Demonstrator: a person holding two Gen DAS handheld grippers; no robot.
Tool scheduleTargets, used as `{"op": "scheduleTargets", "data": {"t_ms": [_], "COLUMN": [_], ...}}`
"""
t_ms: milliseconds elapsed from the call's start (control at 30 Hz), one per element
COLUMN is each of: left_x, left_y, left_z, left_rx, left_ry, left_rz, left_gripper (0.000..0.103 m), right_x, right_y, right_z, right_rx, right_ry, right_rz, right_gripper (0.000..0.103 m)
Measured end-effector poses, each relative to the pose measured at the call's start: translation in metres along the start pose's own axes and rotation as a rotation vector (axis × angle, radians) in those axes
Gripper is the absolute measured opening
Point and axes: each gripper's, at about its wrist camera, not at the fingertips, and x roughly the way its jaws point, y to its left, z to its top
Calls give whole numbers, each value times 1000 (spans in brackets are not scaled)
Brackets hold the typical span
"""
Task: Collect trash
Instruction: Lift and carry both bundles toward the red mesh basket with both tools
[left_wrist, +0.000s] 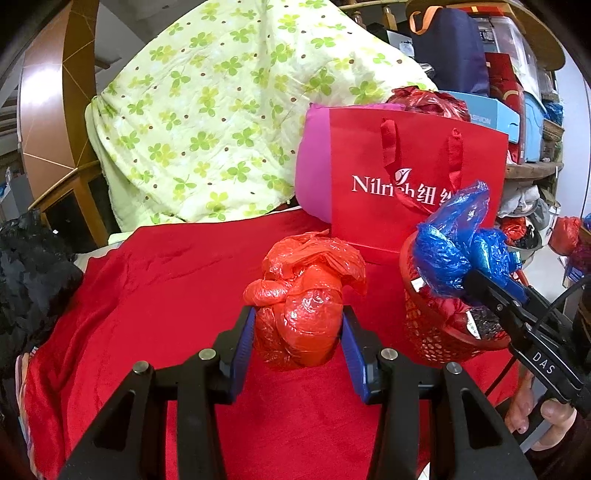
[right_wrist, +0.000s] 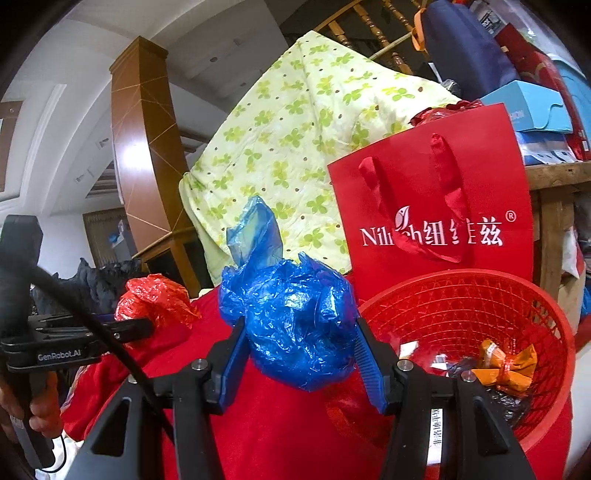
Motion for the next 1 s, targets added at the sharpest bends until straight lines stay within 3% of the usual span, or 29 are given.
{"op": "scheduleTargets", "data": {"t_ms": [1000], "left_x": [19], "left_y": [-66], "left_z": [36], "left_rx": [100], "left_ry": [-47], "left_rz": [-142], "left_gripper": [47], "right_x": [-31], "right_y": [-57], "right_z": [17], "right_rx": [139], "right_ry": [-88], "right_rz": [-84], "right_gripper": [59]}}
